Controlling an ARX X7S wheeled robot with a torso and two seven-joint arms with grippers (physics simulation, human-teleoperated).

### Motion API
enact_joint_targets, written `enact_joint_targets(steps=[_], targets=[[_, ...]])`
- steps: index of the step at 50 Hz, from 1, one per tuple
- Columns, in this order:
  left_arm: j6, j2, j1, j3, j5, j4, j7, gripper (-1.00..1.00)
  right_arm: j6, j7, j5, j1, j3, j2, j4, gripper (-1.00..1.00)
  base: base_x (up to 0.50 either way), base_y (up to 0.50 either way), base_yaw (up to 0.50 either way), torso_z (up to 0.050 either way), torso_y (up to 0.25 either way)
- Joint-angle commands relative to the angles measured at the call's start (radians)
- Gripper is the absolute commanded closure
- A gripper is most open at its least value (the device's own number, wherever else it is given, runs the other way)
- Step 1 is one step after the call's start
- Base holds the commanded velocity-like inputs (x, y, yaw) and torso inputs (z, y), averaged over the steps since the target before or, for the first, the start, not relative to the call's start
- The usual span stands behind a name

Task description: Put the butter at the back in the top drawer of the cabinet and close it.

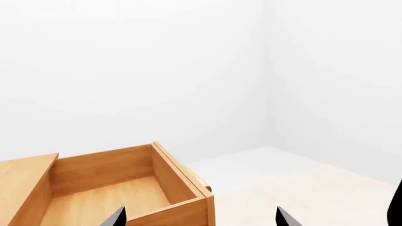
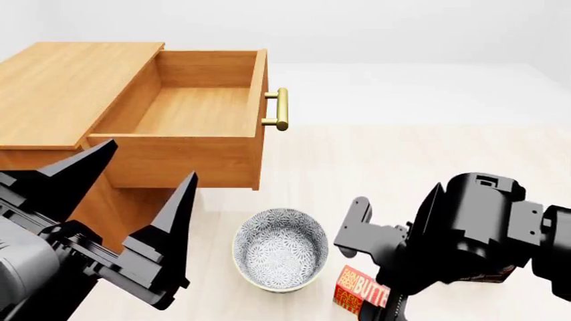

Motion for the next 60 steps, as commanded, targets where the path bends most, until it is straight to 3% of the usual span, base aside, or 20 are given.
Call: enact_joint_targets(steps=[1,60], targets=[[-0.001,0.002,0.002,-0.001,0.000,-0.002,0.000,-1.00,-0.026,-0.008,-0.021,-0.032,-0.015,-0.006,0.024,-1.00,0.00,0.00,0.00,0.000,0.000],[-0.026,0.030,0.009,-0.007,0.002,-0.008,-0.009,-1.00,-0.112,-0.073,-0.113,-0.112,-0.075,-0.012,0.142,-1.00,0.00,0.00,0.00,0.000,0.000]])
